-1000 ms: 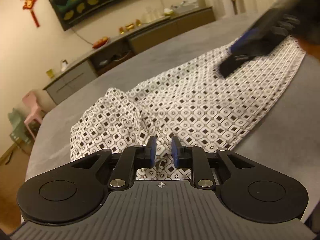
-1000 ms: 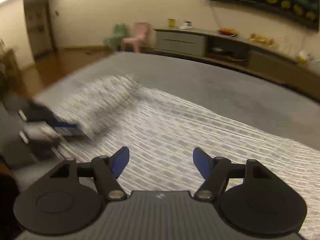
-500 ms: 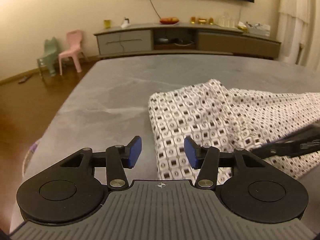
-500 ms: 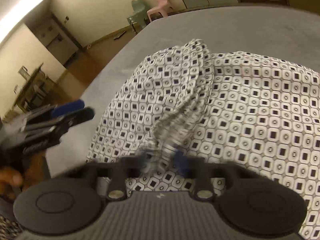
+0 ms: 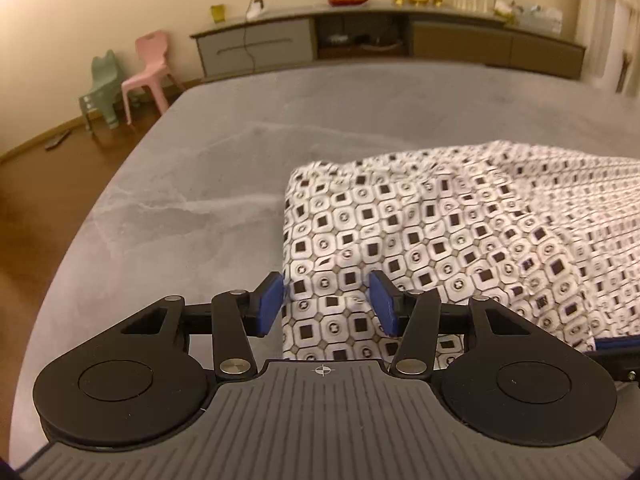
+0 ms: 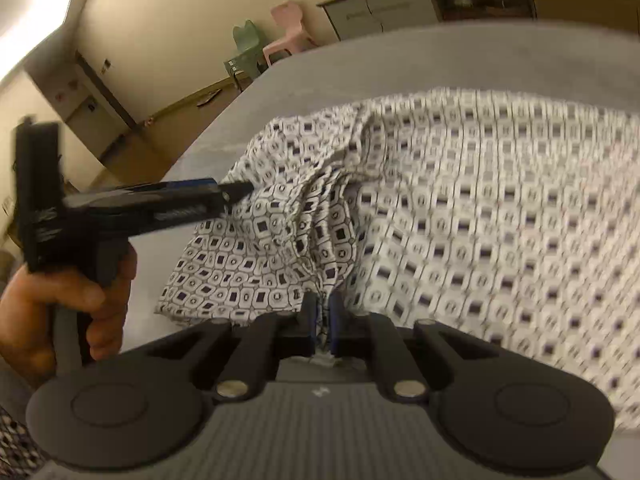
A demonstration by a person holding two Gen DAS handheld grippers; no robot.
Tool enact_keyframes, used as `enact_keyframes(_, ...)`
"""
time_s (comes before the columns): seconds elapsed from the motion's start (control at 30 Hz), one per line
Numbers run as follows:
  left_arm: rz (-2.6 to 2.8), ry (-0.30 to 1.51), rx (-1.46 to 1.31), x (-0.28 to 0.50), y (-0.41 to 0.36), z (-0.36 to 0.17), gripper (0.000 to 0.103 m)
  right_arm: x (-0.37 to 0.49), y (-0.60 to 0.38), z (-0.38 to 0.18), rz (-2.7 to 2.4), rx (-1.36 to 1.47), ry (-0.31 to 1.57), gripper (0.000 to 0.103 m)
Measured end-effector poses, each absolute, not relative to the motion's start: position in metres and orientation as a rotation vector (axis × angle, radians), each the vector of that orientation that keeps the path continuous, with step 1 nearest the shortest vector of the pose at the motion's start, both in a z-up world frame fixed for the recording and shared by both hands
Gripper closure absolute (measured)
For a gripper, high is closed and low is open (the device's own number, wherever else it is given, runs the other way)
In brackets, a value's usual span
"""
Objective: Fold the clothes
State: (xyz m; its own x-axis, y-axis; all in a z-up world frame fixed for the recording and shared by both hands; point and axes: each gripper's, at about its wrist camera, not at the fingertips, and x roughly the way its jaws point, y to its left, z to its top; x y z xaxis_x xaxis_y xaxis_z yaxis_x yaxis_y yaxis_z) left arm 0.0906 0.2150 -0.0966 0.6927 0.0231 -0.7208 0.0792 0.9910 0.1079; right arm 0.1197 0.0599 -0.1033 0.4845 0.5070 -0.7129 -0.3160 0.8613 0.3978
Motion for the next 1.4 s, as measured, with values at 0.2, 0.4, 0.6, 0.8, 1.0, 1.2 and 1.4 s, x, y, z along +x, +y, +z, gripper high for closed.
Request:
enact_keyframes(0.2,-0.12,0.705,0.083,0.075,0.218,-0.076,0.067,0.098,0.055,-0.085,0.54,0.158,0.922,0.085)
enact_keyframes(0.4,-0.139,0.824,0.146,0.091,0.204,-0.102,0.064,0.091,0.033,-0.084,0.456,0.05,0.834,0.061)
enact_keyframes(0.6,-0.183,0.746,0.13,0.074,0.185,-0.079,0.066,0.071,-0.081,-0.093,0.292,0.245,0.818,0.054)
enact_keyframes(0.8,-0.332,0.749,0.233,0.064,0.121,-0.086,0.064,0.022,-0.265,-0.114,-0.363,0.217,0.714,0.037)
enact_keyframes(1.0,-0.245,0.809,0.341,0.077,0.097,-0.114,0.059,0.005,-0.371,-0.142,-0.57,0.258,0.732,0.024)
enact_keyframes(1.2,-0.181,0.833,0.31,0.085,0.099,-0.115,0.061,0.019,-0.371,-0.138,-0.414,0.221,0.749,0.091)
enact_keyframes(1.4,-0.223,0.775,0.209,0.076,0.096,-0.092,0.063,0.013,-0.306,-0.101,-0.388,-0.039,0.576,0.094)
